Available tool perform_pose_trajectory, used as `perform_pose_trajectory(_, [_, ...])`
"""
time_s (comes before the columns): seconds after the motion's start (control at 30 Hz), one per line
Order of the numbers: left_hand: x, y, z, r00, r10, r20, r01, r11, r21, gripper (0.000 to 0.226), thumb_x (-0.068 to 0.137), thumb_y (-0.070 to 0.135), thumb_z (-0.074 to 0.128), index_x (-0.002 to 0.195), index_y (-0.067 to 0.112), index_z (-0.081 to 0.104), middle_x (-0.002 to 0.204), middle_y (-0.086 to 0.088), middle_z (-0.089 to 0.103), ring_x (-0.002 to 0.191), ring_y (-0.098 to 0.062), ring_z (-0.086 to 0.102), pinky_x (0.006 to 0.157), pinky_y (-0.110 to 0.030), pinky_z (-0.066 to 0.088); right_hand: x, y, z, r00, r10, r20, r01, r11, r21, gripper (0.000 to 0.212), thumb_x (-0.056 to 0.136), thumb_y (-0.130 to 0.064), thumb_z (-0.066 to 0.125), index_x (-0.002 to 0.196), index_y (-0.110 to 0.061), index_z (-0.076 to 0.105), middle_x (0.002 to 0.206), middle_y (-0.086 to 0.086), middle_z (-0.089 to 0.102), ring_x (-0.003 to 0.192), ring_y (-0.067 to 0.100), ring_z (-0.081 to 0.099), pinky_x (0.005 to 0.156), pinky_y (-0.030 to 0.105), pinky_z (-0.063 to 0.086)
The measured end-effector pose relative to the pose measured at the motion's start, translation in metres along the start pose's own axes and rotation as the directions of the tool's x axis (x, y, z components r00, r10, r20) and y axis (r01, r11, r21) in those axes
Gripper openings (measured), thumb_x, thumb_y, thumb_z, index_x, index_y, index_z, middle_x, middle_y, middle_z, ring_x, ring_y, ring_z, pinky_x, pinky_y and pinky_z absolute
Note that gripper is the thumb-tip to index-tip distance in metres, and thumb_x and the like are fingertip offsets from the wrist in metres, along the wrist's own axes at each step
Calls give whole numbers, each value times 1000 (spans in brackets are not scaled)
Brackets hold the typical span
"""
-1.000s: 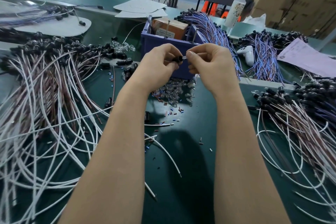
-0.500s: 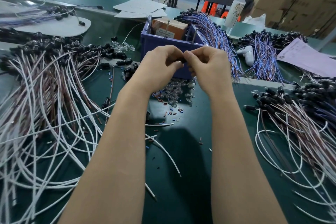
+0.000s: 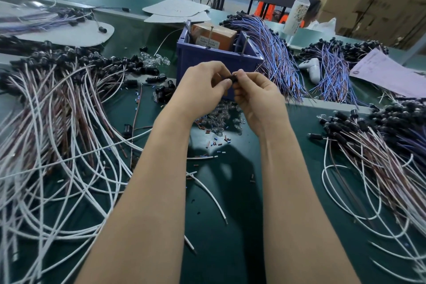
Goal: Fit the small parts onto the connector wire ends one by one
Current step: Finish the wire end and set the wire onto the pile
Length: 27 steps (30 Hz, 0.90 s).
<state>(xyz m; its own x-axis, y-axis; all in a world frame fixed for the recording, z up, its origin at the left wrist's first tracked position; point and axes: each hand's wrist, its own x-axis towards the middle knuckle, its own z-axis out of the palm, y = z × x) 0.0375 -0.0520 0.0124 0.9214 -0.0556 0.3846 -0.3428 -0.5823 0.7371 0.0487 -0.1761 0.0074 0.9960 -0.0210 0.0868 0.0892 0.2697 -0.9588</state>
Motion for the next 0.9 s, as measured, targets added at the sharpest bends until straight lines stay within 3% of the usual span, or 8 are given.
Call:
perform_pose_trajectory(0.1, [0,-2,-1,1000,-12,3,11,999,45,11,92,18,58,100,17,67,84,0,68,79,-13,59,67,-16,37,-1,4,3,1000,18,0,-18,1000,1,20,94,-8,55,75,-8,59,57,0,58,50,6,50,51,16,45])
perform_pose_trajectory(0.23, [1,3,0,999,-38,-22,37,998,-42,13,91,20,60,101,17,68,90,-3,71,87,-17,65,83,-29,50,1,-1,3,999,37,-11,-36,994,105,20,95,-10,54,77,-8,62,55,-3,60,49,6,52,51,14,48])
perform_pose_trajectory(0.37, [1,2,4,995,-99,35,101,991,-82,12,90,26,62,100,19,67,91,-1,72,91,-17,67,90,-40,51,1,1,-2,1000,1,23,0,997,-75,21,95,-13,56,77,-7,66,61,1,59,53,8,50,56,16,49])
perform_pose_trajectory(0.5, [-1,0,2,991,-102,89,115,982,-152,9,91,20,62,95,14,68,86,-4,73,86,-16,69,89,-40,53,3,3,-6,998,-46,31,51,979,-195,22,95,-12,56,74,-8,65,61,3,58,51,9,51,57,21,46])
perform_pose_trajectory(0.6, [-3,0,2,987,-103,127,127,970,-205,13,92,20,61,96,10,68,84,-5,73,85,-16,69,89,-38,53,3,4,-7,999,-9,37,13,994,-105,25,96,-10,53,72,-7,62,55,0,58,45,6,52,50,16,42])
perform_pose_trajectory(0.67, [-2,0,3,983,-127,129,149,973,-178,12,92,22,61,93,12,68,82,-2,73,82,-13,68,84,-33,53,3,8,-4,1000,3,24,-1,996,-91,27,96,-9,52,72,-6,61,50,-4,58,41,2,51,45,13,40])
perform_pose_trajectory(0.77, [1,0,5,977,-178,116,186,980,-64,13,90,28,61,85,18,67,80,2,72,84,-14,67,81,-34,53,3,13,-1,999,-41,-7,39,979,-200,27,97,-7,50,72,-6,61,47,-8,58,39,-2,50,43,10,39])
perform_pose_trajectory(0.9, [3,-1,4,968,-200,151,205,979,-19,15,90,29,61,84,17,67,81,0,72,86,-18,67,81,-34,53,3,15,0,994,107,1,-107,994,-8,29,98,-7,47,72,-3,57,45,-4,56,36,1,46,39,11,37])
